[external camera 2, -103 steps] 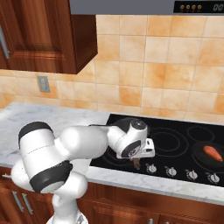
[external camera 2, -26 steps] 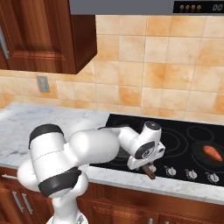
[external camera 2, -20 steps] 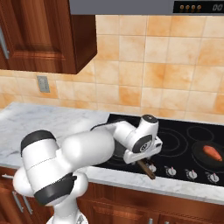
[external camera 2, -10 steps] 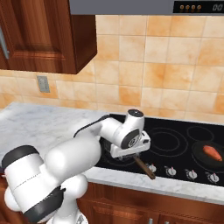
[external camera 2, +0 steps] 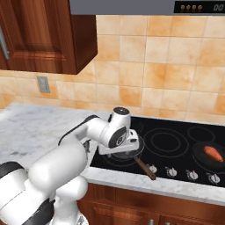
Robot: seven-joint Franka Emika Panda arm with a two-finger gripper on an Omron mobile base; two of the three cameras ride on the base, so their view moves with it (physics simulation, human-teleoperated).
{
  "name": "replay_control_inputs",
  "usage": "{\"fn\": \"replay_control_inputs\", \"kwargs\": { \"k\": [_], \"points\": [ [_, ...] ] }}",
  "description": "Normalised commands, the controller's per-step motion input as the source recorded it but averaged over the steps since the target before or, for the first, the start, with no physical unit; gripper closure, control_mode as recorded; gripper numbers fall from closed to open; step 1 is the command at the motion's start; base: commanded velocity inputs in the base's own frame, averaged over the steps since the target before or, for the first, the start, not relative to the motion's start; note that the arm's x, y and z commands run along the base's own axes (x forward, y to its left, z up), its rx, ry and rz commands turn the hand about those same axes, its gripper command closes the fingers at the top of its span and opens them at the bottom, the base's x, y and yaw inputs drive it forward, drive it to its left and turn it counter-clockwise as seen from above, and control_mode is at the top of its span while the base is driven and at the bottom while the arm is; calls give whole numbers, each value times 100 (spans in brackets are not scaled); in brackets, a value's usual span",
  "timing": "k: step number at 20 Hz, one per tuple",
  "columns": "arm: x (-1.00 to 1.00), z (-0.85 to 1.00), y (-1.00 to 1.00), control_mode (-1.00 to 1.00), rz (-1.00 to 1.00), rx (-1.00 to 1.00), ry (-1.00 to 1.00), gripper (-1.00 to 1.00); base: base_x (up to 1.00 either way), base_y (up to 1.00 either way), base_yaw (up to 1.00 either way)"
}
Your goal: Place both pans onto different burners. Then place the sweet potato and the fish on different pans.
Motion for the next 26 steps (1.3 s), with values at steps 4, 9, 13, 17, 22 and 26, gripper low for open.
{"fn": "replay_control_inputs", "kwargs": {
  "k": [4,9,13,17,22,26],
  "points": [
    [-2,7,46,-100,-10,0,2,-100,0,0,0],
    [0,3,54,-100,-10,0,3,-100,0,0,0],
    [0,0,62,-100,-9,0,1,-100,0,0,0],
    [3,0,68,-100,-7,0,3,-100,0,0,0],
    [24,0,59,-100,-4,0,1,-100,0,0,0],
    [28,0,25,-100,0,0,0,-100,0,0,0]
  ]
}}
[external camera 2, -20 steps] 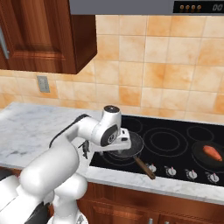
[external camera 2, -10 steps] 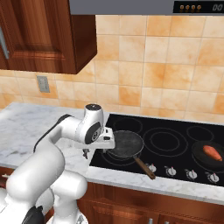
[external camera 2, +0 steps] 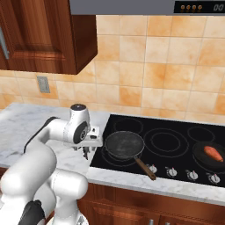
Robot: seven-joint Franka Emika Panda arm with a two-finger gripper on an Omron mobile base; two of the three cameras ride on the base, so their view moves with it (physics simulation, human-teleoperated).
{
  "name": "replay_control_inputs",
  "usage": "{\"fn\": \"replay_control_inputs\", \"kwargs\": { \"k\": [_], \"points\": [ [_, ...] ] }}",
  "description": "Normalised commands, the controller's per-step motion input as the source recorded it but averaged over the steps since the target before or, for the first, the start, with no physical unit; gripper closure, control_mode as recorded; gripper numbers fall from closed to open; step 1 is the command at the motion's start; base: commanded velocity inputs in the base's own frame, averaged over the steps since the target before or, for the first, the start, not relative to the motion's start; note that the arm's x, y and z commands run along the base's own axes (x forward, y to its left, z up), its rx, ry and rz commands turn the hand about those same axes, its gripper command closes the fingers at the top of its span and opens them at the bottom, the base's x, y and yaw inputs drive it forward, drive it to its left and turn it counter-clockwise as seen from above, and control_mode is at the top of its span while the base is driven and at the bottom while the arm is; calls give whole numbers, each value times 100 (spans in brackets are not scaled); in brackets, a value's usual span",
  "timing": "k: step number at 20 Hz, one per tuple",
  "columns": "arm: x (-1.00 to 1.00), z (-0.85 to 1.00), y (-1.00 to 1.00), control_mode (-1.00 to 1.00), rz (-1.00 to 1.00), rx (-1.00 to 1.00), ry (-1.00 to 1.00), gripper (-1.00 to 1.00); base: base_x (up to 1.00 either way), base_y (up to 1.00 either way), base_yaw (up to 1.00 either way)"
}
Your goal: Place both pans onto different burners. Then place the sweet potato and the fish on different pans.
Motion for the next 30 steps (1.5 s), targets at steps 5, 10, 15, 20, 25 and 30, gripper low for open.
{"fn": "replay_control_inputs", "kwargs": {
  "k": [5,10,15,20,25,30],
  "points": [
    [36,-2,12,-100,0,0,0,-100,0,0,0],
    [19,-8,19,-100,0,0,2,-100,0,0,0],
    [20,-14,21,-100,0,0,1,-100,0,0,0],
    [24,-27,1,-100,0,0,0,-100,0,0,0],
    [19,-23,0,-100,0,0,0,-100,0,0,0],
    [18,-23,0,-100,0,0,0,-100,0,0,0]
  ]
}}
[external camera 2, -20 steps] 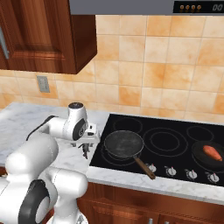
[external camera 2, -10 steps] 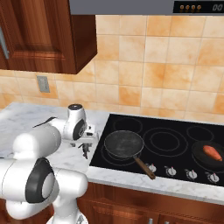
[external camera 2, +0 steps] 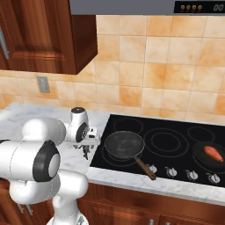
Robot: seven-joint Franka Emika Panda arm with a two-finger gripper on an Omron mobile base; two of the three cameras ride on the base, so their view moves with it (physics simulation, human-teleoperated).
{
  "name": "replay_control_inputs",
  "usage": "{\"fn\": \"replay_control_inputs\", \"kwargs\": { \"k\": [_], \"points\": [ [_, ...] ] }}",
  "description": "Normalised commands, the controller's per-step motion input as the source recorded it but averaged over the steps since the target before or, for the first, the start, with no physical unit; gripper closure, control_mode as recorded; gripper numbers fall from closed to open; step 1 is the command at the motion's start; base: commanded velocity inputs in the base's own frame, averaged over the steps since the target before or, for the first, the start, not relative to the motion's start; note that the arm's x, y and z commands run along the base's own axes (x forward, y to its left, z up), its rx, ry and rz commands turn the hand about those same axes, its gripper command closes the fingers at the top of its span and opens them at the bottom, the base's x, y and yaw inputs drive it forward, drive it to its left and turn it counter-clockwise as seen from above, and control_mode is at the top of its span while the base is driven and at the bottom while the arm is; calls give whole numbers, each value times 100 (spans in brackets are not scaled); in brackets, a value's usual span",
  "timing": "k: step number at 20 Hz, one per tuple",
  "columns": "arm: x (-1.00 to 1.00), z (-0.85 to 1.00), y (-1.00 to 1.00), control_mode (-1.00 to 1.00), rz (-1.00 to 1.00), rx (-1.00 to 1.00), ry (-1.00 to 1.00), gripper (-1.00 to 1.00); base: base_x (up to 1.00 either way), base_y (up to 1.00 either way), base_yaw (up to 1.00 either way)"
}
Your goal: Place both pans onto different burners. Then place the sweet potato and the fish on different pans.
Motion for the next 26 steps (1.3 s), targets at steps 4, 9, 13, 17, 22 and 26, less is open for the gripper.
{"fn": "replay_control_inputs", "kwargs": {
  "k": [4,9,13,17,22,26],
  "points": [
    [15,-23,0,-100,0,0,0,-100,0,0,0],
    [9,-19,0,-100,0,0,0,-100,0,0,0],
    [1,-14,0,-100,0,0,0,100,0,0,0],
    [0,0,0,-100,0,0,0,100,0,0,0],
    [0,0,0,-100,0,0,0,100,0,0,0],
    [0,14,0,-100,0,0,-4,100,0,0,0]
  ]
}}
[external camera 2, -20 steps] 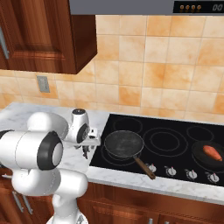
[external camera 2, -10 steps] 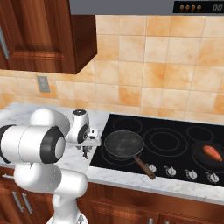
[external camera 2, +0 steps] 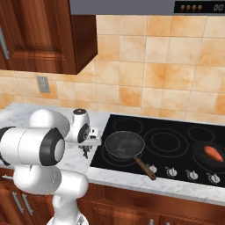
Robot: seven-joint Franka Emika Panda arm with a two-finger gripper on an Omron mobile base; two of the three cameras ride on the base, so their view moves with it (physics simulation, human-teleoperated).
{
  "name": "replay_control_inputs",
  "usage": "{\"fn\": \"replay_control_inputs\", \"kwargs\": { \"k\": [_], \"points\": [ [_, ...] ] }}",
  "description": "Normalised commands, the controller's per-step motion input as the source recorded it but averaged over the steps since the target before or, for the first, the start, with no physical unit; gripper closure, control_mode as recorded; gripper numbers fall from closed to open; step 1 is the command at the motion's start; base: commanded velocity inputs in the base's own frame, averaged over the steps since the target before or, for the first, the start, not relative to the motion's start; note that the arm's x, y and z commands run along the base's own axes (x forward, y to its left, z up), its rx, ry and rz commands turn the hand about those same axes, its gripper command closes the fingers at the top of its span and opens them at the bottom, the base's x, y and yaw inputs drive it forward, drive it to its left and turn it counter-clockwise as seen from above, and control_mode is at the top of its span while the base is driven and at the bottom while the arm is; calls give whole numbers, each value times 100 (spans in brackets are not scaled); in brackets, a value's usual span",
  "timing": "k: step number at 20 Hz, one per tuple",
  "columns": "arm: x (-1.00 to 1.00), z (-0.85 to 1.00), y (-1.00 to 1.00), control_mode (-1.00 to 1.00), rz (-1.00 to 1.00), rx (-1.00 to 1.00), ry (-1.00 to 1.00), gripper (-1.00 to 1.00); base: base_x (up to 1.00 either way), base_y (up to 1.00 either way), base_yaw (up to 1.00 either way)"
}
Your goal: Place both pans onto different burners. Then place the sweet potato and the fish on different pans.
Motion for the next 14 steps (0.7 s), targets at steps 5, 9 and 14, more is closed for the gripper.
{"fn": "replay_control_inputs", "kwargs": {
  "k": [5,9,14],
  "points": [
    [0,35,0,-100,0,0,-9,100,0,0,0],
    [0,41,0,-100,0,0,-8,100,0,0,0],
    [0,47,0,-100,0,0,-7,100,0,0,0]
  ]
}}
